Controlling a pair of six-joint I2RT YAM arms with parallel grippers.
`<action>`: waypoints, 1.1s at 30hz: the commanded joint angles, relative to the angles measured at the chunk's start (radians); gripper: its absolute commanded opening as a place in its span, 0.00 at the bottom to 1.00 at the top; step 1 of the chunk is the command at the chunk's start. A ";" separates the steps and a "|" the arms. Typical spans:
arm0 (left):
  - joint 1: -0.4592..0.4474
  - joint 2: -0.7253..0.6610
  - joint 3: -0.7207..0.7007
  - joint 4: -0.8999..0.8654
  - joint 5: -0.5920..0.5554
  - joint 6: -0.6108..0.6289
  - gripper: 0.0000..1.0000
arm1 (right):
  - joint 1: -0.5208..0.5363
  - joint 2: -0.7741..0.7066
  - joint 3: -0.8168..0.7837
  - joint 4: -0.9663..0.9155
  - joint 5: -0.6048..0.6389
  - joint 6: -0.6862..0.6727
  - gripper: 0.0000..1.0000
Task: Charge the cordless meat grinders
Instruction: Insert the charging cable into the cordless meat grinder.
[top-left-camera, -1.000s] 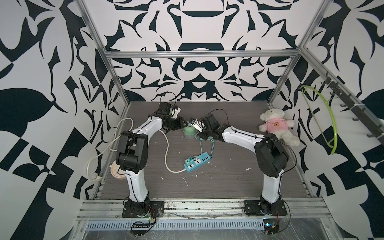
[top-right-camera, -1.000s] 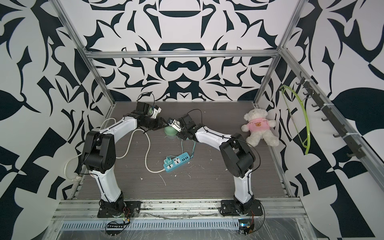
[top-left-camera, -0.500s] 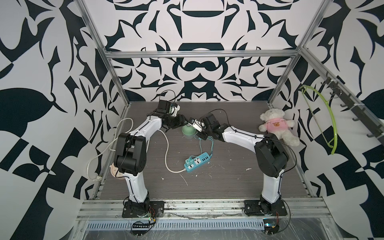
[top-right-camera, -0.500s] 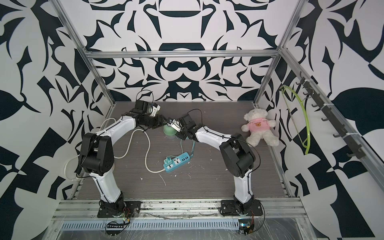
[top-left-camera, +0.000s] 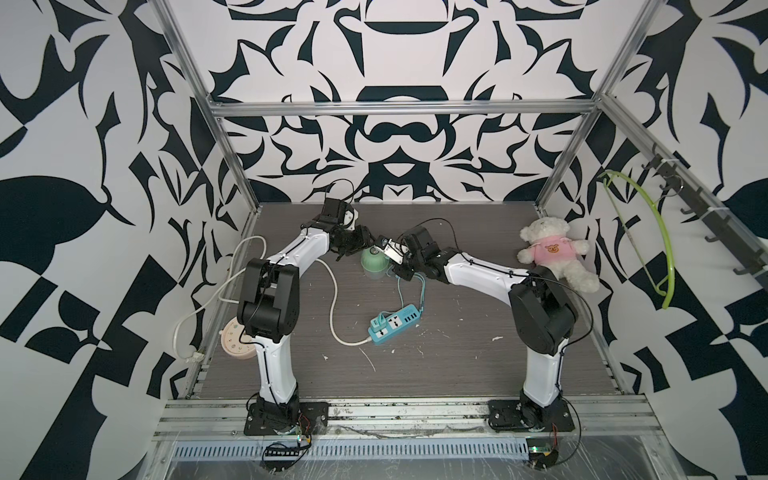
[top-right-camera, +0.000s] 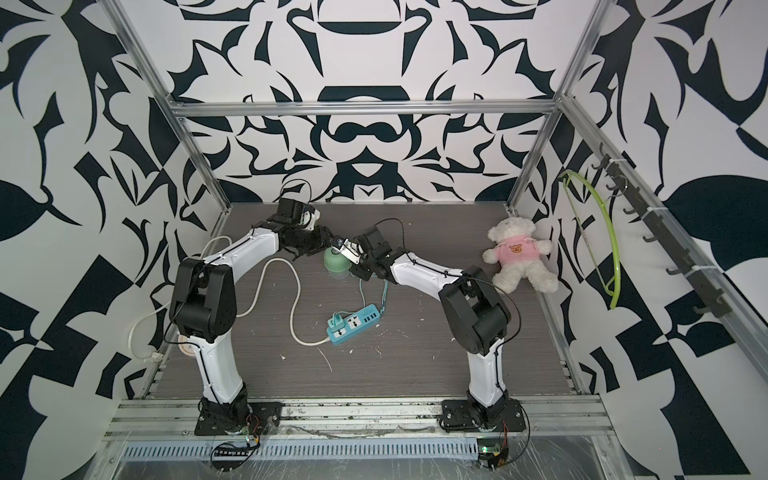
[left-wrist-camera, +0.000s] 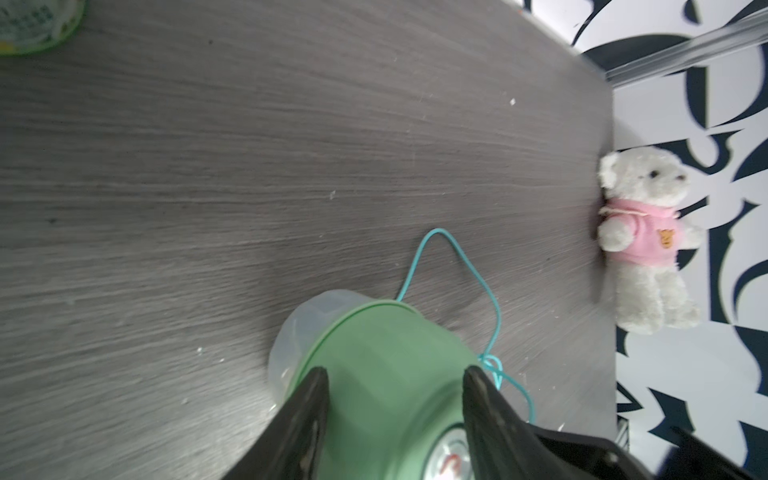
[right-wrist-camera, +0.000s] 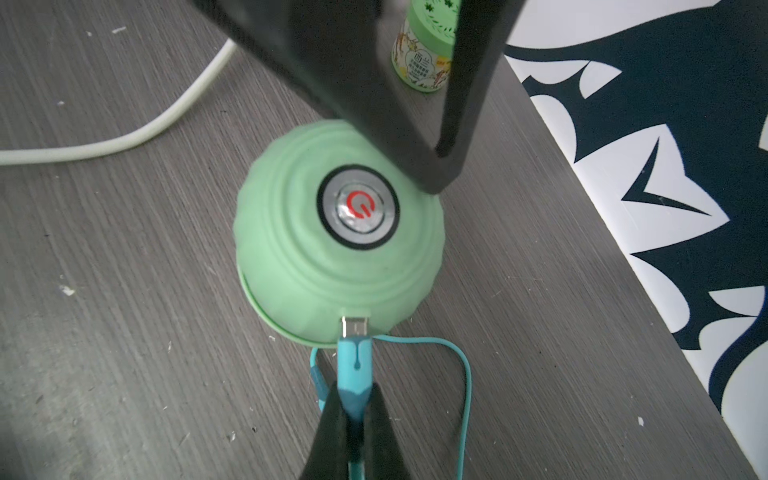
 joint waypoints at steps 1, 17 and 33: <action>-0.018 0.011 0.011 -0.057 -0.004 0.031 0.51 | 0.001 -0.024 0.032 0.049 -0.025 0.024 0.00; -0.083 -0.018 -0.047 -0.043 0.006 0.024 0.46 | 0.001 0.001 0.116 0.025 -0.046 0.097 0.00; -0.142 -0.068 -0.133 0.010 0.000 -0.071 0.45 | 0.015 0.075 0.275 -0.117 0.032 0.184 0.00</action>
